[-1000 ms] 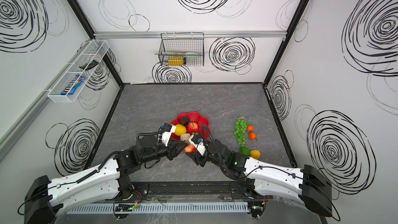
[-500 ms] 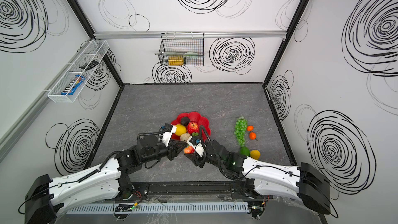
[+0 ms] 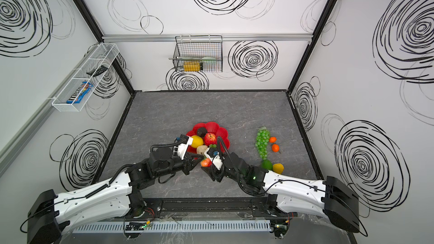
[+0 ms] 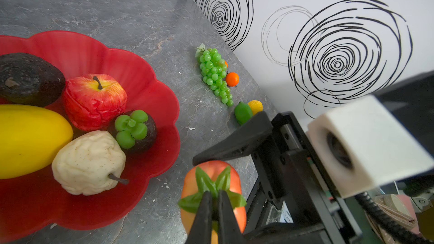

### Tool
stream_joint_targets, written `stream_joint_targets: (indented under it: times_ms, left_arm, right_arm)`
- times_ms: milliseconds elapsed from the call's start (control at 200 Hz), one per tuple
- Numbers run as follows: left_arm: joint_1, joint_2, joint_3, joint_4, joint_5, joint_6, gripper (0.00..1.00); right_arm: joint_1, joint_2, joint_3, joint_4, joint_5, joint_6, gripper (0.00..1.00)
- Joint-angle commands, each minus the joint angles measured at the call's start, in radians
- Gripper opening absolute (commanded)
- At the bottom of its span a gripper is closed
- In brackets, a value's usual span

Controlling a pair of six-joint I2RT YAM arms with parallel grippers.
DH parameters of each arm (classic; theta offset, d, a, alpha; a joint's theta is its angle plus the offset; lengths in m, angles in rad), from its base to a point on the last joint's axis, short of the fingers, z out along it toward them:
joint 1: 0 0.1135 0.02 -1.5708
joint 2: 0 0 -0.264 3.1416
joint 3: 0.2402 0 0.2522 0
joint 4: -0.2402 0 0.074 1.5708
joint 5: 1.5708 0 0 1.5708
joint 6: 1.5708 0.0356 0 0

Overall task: Place and organize the fake fruits in the fruit bowl
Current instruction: 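Grasp the peach with the left gripper and open the right gripper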

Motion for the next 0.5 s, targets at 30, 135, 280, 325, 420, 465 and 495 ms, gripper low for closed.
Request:
stream_joint_targets:
  times_ms: [30, 135, 280, 325, 420, 465, 495]
  left_arm:
    - [-0.003, -0.008, 0.030, 0.037, -0.020, -0.001, 0.07]
    - [0.005, -0.001, 0.050, 0.020, -0.040, 0.005, 0.06]
    - [0.034, 0.008, 0.075, 0.006, -0.057, 0.008, 0.05]
    - [0.049, 0.009, 0.083, -0.004, -0.064, 0.010, 0.05]
    - [0.085, 0.009, 0.093, -0.027, -0.092, 0.012, 0.04]
    - [0.103, 0.008, 0.092, -0.037, -0.113, 0.012, 0.04]
    - [0.115, 0.004, 0.088, -0.042, -0.126, 0.010, 0.04]
  right_arm:
    - [0.008, 0.004, 0.007, 0.023, 0.072, 0.035, 0.79]
    - [0.007, -0.008, 0.016, -0.005, 0.116, 0.065, 0.89]
    - [0.001, -0.058, 0.017, -0.042, 0.154, 0.057, 0.99]
    - [-0.008, -0.085, 0.011, -0.048, 0.162, 0.057, 0.98]
    - [-0.035, -0.156, -0.024, -0.046, 0.174, 0.062, 0.97]
    - [-0.055, -0.192, -0.045, -0.038, 0.180, 0.072, 0.97]
    - [-0.072, -0.213, -0.062, -0.034, 0.182, 0.083, 0.97]
